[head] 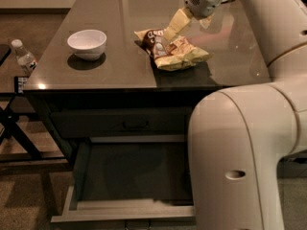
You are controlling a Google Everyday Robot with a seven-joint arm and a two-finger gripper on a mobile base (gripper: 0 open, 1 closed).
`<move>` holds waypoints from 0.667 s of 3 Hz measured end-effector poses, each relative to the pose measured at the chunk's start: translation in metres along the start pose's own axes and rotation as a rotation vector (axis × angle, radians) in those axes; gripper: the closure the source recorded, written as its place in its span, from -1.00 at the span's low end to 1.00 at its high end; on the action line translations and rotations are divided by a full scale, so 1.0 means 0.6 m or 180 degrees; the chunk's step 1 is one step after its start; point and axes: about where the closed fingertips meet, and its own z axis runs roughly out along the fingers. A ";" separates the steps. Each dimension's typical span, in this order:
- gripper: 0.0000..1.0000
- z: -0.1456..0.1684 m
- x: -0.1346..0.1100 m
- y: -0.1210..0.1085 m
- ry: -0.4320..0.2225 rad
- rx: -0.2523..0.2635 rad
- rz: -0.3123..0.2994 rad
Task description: Place brown chip bag into middle drawer
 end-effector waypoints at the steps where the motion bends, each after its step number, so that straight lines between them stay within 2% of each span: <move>1: -1.00 -0.014 -0.018 -0.005 -0.0088 0.0056 -0.0029; 2: -1.00 -0.005 -0.031 -0.006 -0.0093 0.0062 -0.0040</move>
Offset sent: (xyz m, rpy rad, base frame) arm 0.0312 -0.0075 0.0329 -0.0320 0.0485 0.0220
